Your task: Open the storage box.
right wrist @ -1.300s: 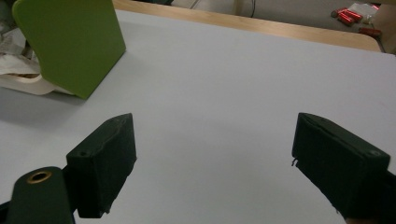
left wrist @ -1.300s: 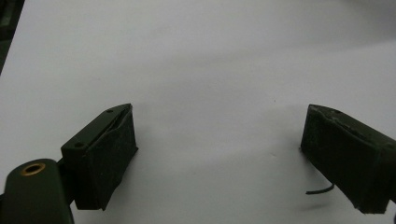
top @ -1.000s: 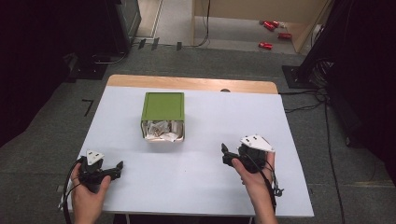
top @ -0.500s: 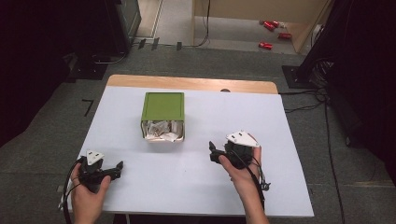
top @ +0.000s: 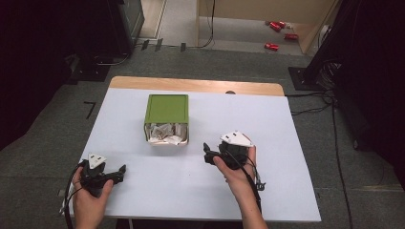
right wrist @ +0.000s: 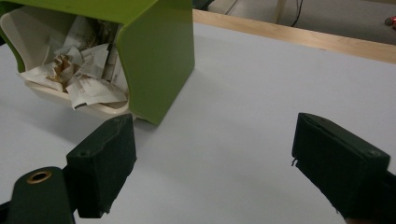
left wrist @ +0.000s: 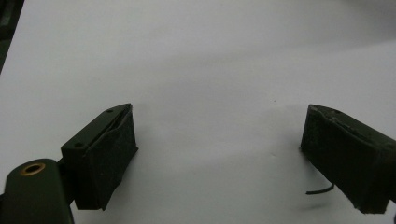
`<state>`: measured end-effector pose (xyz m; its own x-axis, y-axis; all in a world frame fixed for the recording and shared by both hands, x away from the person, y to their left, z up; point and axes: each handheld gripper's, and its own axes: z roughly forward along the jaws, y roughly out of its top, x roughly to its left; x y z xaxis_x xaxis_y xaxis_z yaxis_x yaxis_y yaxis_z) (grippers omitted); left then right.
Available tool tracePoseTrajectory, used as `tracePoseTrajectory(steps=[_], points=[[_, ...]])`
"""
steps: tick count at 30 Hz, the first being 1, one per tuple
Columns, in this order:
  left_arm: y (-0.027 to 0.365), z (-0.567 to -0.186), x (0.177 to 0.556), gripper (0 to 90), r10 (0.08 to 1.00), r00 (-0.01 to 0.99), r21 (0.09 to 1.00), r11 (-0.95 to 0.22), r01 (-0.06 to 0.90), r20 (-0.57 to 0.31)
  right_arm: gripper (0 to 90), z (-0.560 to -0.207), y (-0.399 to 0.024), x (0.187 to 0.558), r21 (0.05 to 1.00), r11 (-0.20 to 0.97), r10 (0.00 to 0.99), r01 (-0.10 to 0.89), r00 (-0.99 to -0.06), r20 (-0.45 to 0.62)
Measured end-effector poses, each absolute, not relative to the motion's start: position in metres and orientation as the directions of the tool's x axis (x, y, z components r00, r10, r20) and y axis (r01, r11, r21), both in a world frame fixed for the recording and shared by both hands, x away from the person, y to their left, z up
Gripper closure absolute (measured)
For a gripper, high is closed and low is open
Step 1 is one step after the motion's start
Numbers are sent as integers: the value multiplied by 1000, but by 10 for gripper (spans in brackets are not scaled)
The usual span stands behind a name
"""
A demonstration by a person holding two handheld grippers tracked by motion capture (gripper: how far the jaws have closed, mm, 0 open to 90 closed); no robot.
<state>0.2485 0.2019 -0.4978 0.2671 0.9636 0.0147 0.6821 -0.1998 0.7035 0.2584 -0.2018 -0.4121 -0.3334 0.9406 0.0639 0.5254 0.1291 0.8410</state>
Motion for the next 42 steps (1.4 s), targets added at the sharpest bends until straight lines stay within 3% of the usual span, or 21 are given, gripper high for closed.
tracePoseTrajectory(steps=[31, 42], points=[[202, -498, 248, 110, 964, 267, 703, -200, 682, 15, 150, -415, -157, 274, 841, 145, 922, 522, -379, 76], [202, -498, 249, 109, 964, 266, 704, -199, 682, 14, 311, -420, -144, 281, 845, 131, 934, 518, -351, 70]])
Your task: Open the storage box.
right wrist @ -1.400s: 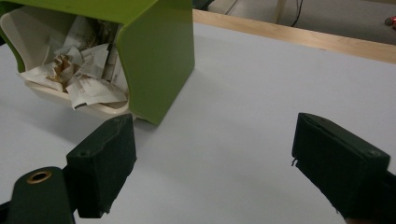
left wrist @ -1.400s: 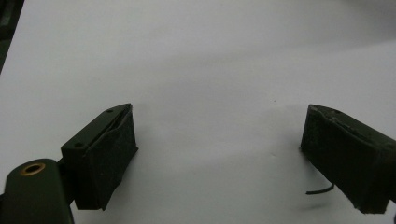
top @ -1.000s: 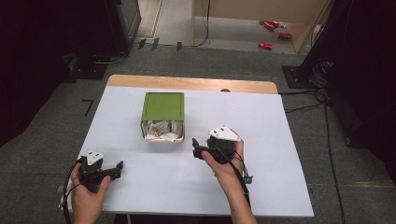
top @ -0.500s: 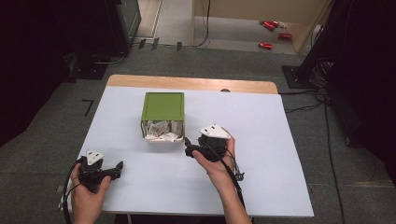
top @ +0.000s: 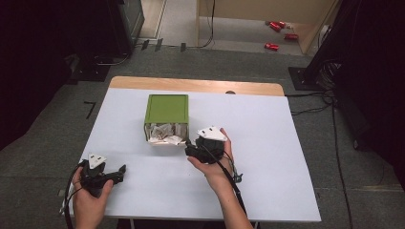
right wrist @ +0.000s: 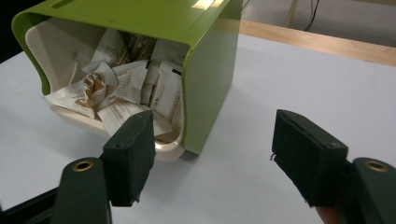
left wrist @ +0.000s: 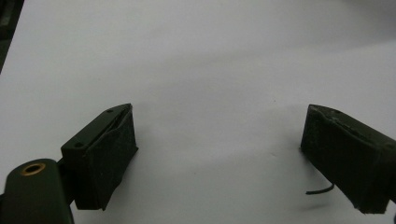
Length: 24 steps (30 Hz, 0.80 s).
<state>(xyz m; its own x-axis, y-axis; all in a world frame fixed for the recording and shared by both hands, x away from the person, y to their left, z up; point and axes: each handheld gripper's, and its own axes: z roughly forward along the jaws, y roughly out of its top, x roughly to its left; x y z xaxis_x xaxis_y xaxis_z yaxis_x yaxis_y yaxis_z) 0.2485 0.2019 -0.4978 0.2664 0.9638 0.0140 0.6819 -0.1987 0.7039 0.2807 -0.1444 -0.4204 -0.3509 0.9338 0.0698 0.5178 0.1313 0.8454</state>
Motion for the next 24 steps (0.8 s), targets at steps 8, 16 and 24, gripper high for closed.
tracePoseTrajectory(steps=[8, 16, 24], points=[[202, -498, 248, 110, 964, 267, 704, -198, 682, 13, 492, -426, -136, 287, 846, 130, 919, 517, -384, 93], [202, -498, 248, 110, 964, 267, 704, -199, 682, 14, 641, -438, -126, 294, 859, 108, 926, 501, -366, 97], [202, -498, 248, 110, 964, 267, 704, -199, 682, 14, 687, -452, -118, 304, 828, 87, 940, 553, -322, 116]])
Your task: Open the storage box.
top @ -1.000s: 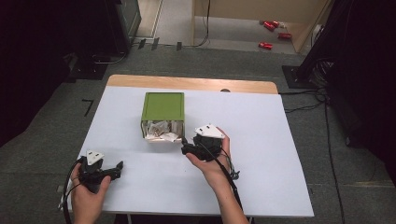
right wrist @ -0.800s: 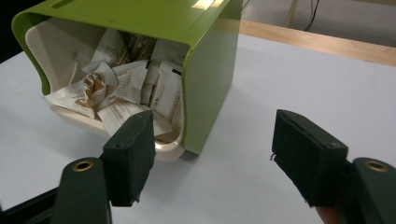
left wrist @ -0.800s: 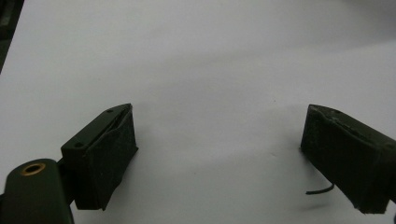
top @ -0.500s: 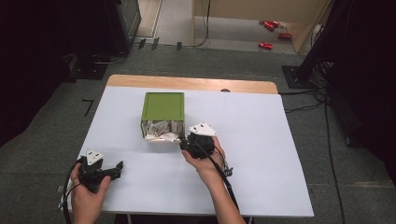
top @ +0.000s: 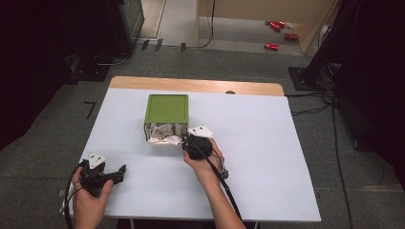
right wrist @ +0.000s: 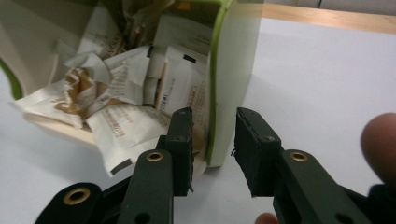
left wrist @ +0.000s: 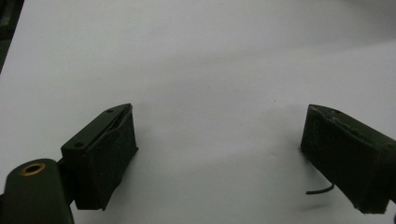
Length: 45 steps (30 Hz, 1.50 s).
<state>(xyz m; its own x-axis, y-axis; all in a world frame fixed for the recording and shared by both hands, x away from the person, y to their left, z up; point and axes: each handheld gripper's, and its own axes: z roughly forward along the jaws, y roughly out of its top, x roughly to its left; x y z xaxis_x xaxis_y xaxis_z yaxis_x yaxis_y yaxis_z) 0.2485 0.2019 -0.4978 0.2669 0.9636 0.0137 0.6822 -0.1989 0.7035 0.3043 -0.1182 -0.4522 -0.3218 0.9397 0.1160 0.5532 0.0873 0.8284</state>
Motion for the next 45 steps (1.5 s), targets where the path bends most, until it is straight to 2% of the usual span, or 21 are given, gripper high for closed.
tracePoseTrajectory(steps=[5, 14, 21, 37, 45], points=[[202, -498, 248, 110, 963, 268, 703, -200, 683, 14, 732, -457, -115, 309, 818, 59, 942, 572, -304, 144], [202, -498, 248, 110, 963, 267, 703, -200, 683, 14, 725, -460, -109, 318, 788, 6, 954, 615, -239, 179], [202, -498, 248, 109, 964, 267, 703, -200, 683, 14, 721, -463, -103, 323, 786, 0, 966, 618, -204, 161], [202, -498, 248, 110, 964, 267, 703, -200, 683, 14, 756, -457, -104, 312, 781, -4, 966, 624, -200, 164], [202, -498, 248, 110, 964, 267, 703, -200, 683, 14, 737, -460, -103, 318, 777, -13, 967, 630, -189, 169]])
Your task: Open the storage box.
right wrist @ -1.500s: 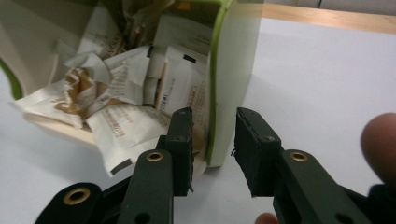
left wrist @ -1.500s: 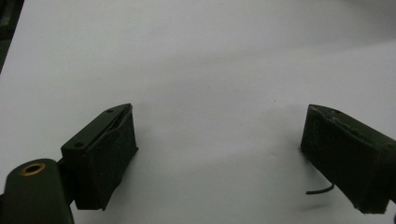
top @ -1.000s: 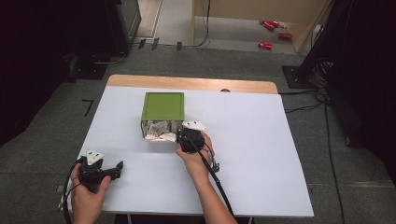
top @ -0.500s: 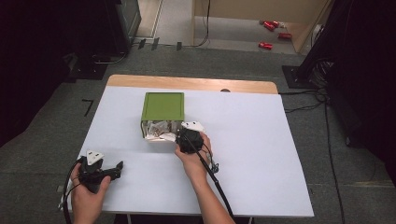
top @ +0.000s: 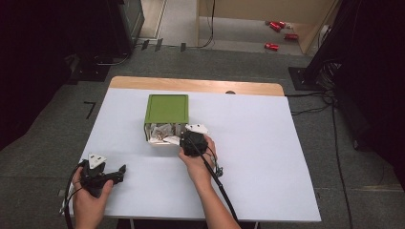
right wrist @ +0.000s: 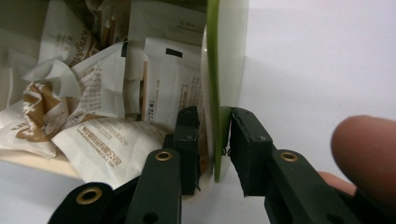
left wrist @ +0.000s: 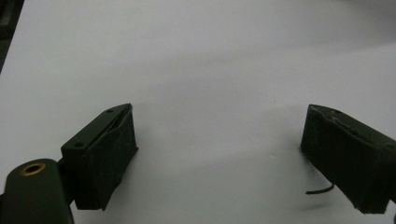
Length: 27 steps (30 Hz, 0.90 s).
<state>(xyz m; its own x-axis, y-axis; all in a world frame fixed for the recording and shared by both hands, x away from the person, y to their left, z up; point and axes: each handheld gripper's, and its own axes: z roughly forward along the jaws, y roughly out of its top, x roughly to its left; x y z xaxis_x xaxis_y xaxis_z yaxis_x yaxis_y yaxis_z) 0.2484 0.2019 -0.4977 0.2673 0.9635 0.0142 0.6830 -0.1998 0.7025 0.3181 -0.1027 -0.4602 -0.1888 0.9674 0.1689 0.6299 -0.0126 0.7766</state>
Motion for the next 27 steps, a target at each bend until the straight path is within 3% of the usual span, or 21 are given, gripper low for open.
tracePoseTrajectory(steps=[27], points=[[202, -498, 249, 109, 963, 267, 702, -200, 683, 15, 739, -458, -104, 303, 744, 14, 966, 668, -202, 164]])
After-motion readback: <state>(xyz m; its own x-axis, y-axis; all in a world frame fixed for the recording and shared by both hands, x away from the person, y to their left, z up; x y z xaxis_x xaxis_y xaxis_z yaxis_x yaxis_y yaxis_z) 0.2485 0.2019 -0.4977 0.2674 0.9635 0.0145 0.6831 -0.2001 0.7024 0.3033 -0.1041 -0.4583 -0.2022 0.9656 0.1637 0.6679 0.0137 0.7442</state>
